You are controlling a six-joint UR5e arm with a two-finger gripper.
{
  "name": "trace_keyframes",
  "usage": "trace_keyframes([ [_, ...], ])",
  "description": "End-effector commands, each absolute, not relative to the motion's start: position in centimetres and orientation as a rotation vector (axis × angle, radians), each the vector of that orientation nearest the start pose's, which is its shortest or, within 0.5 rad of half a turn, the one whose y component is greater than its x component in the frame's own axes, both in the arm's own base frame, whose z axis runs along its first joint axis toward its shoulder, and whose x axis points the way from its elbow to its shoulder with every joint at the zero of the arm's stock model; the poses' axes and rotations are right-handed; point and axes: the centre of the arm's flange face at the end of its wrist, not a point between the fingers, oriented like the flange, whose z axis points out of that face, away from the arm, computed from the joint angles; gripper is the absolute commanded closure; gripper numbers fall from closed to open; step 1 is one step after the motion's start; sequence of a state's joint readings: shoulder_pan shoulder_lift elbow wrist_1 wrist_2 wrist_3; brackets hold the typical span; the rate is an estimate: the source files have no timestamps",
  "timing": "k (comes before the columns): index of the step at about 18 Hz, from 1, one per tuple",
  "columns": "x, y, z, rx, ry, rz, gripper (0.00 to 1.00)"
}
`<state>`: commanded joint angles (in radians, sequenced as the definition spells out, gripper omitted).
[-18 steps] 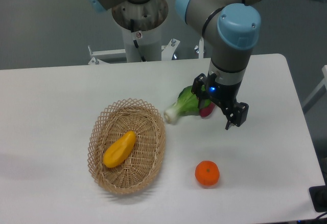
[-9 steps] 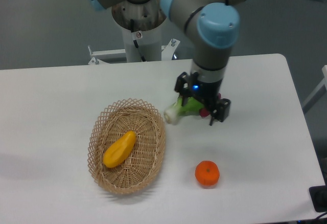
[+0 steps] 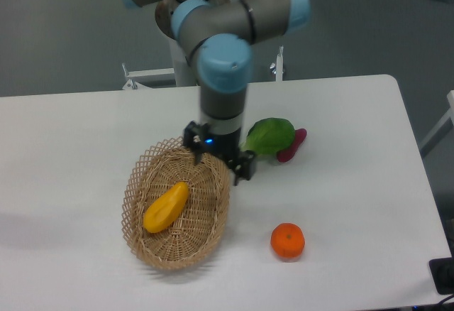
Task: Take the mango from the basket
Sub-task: 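Move the open gripper over the basket above the yellow mango, then lower the gripper onto the yellow mango and close on it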
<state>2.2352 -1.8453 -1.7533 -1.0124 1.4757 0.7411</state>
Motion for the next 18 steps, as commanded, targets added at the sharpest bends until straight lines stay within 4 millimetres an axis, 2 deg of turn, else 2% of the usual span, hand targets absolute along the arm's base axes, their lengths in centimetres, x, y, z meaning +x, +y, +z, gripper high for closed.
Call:
trace_keyframes([
  [2, -23.0, 55.3, 29.8, -3.008, 0.113, -0.026, 0.00],
  [3, -21.4, 56.9, 27.9, -2.996, 0.138, -0.010, 0.00],
  [9, -19.9, 58.9, 24.1, -3.026, 0.207, 0.050, 0.00],
  [12, -19.1, 59.2, 23.6, -3.036, 0.232, 0.068, 0.00],
  [18, -18.9, 59.4, 22.4, -3.049, 0.245, 0.062, 0.00],
])
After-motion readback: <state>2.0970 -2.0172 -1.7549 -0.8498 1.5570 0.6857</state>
